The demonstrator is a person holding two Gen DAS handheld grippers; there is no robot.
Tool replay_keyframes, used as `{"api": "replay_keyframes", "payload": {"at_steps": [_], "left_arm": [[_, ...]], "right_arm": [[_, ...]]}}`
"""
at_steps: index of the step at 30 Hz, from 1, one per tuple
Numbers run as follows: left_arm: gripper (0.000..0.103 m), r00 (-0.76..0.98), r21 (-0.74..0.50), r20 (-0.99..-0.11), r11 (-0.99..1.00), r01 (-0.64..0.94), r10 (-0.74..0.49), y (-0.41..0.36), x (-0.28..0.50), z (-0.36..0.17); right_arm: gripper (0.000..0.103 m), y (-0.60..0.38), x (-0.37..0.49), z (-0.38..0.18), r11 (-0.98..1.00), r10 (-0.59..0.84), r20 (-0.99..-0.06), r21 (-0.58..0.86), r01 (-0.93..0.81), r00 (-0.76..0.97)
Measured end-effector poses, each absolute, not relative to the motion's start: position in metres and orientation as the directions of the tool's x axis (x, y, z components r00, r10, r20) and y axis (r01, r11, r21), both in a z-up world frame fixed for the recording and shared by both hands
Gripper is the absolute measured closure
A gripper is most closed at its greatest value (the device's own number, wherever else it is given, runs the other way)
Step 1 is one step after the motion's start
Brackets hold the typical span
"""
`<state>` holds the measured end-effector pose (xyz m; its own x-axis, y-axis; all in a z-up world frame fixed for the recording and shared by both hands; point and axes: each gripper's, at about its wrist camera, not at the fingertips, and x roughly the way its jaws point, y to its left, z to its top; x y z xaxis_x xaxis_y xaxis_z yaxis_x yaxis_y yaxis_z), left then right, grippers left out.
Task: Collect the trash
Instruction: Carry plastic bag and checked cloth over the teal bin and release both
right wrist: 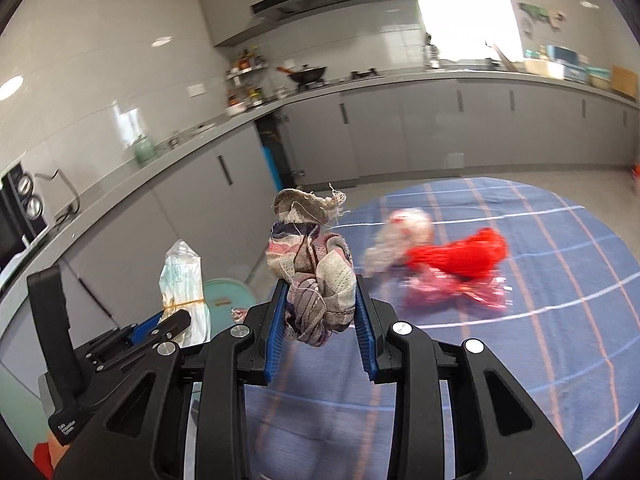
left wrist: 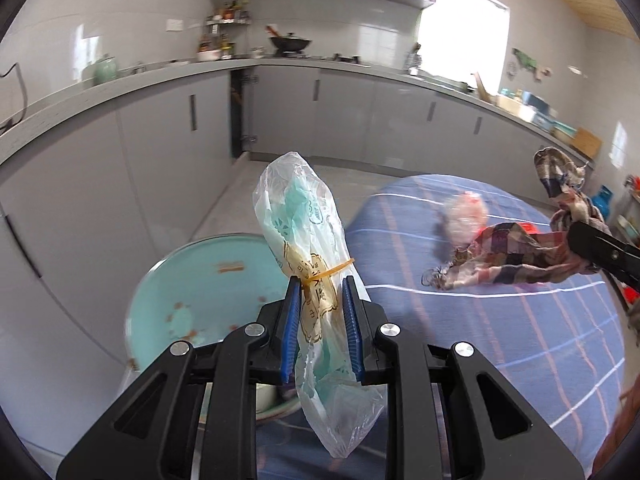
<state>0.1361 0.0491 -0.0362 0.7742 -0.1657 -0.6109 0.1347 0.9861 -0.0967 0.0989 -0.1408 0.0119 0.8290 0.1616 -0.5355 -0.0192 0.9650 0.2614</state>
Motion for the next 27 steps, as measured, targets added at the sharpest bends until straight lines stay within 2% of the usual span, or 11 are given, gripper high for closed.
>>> {"api": "replay_keyframes", "payload": {"at_steps": [16, 27], "left_arm": [[0.082, 0.75, -0.082, -0.659, 0.997, 0.007, -0.059, 0.116, 0.159, -0.063], [0.082, 0.707, -0.107, -0.704, 0.994, -0.012, -0.067, 0.13, 0.172, -0.087]], "right_arm": [[0.07, -0.052, 0.155, -0.021, 0.973, 0.228, -0.608, 0.178, -0.149, 0.76], [0.07, -0.021, 0.183, -0.053, 0.972, 0.233, -0.674, 0.143, -0.185, 0.701]]}}
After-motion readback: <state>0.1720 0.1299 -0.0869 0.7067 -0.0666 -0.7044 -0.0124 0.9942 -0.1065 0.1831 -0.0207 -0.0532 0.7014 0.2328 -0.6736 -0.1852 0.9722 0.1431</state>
